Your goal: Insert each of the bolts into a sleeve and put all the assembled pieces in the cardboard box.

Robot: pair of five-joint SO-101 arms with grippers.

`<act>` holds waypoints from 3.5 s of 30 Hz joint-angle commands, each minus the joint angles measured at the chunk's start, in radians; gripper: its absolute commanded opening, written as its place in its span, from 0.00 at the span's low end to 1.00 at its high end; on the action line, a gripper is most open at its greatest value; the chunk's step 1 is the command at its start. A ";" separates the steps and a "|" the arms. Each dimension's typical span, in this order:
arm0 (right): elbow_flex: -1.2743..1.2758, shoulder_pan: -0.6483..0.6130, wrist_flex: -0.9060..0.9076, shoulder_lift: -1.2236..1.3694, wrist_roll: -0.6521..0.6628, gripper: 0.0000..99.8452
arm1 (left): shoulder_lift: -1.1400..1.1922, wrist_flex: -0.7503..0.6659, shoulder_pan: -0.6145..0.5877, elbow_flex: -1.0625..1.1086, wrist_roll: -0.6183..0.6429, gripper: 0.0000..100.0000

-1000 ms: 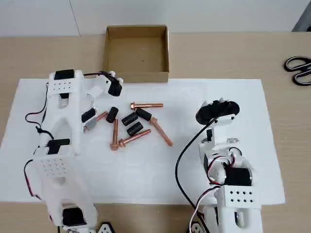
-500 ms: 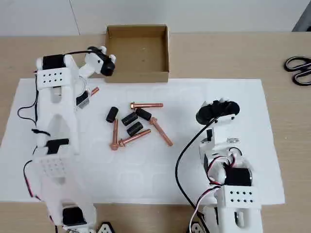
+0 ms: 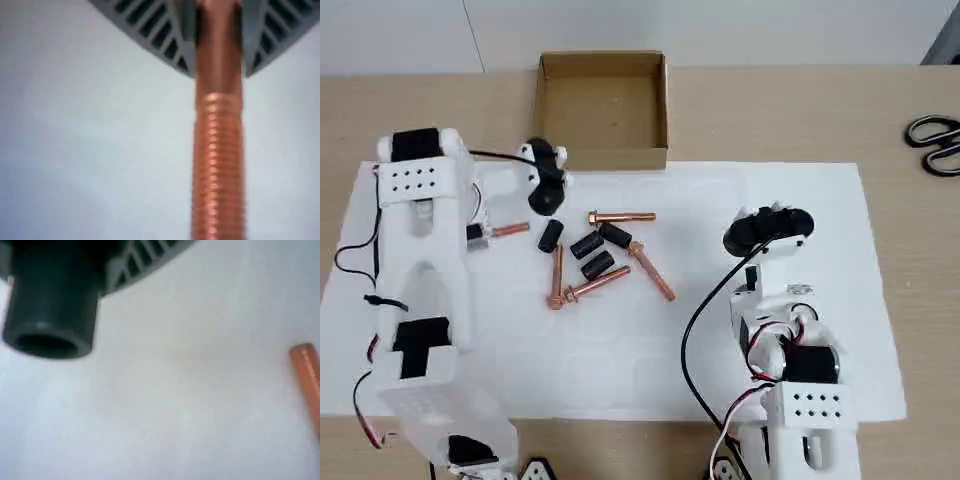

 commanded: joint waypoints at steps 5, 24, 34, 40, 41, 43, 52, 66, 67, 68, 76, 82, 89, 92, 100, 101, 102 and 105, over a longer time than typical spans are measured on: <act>-0.005 0.008 -0.016 -0.013 0.011 0.01 | 0.044 0.018 0.003 0.019 -0.465 0.00; -0.005 0.008 -0.016 -0.019 0.012 0.01 | 0.181 -0.003 0.049 0.012 -0.353 0.03; -0.005 0.008 -0.016 -0.019 0.012 0.01 | 0.180 -0.003 0.044 -0.076 -0.345 0.14; -0.005 0.008 -0.016 -0.019 0.012 0.01 | 0.157 0.020 0.052 -0.205 -0.052 0.14; -0.005 0.008 -0.016 -0.021 0.012 0.01 | 0.144 0.018 0.052 -0.220 0.055 0.14; -0.005 0.008 -0.016 -0.021 0.011 0.01 | 0.120 0.018 0.066 -0.229 0.310 0.14; 0.014 0.005 -0.053 -0.019 0.011 0.01 | -0.021 0.018 0.097 -0.232 1.557 0.14; 0.097 0.005 -0.114 -0.021 0.011 0.01 | -0.032 0.020 0.084 0.047 2.433 0.14; 0.097 0.005 -0.114 -0.021 0.011 0.01 | -0.032 0.020 0.089 0.091 2.467 0.14; 0.097 0.004 -0.114 -0.021 0.011 0.01 | -0.032 0.020 0.091 0.128 2.490 0.14; 0.098 0.004 -0.114 -0.021 0.011 0.01 | -0.034 0.020 0.091 0.266 2.549 0.14; 0.098 0.004 -0.116 -0.021 0.011 0.01 | -0.034 0.018 0.091 0.263 2.667 0.14; 0.098 0.004 -0.114 -0.021 0.011 0.01 | -0.034 0.018 0.144 0.257 2.700 0.14; 0.098 0.004 -0.114 -0.021 0.011 0.01 | -0.034 0.018 0.137 0.225 2.700 0.14; 0.098 0.004 -0.114 -0.021 0.011 0.01 | -0.034 0.018 0.132 0.200 2.739 0.14; 0.098 0.004 -0.114 -0.021 0.011 0.01 | -0.034 0.018 0.132 0.196 2.742 0.14; 0.098 0.004 -0.114 -0.021 0.011 0.01 | -0.034 0.018 0.132 0.194 2.742 0.14; 0.098 0.004 -0.114 -0.019 0.011 0.01 | -0.034 0.014 0.112 0.176 2.751 0.14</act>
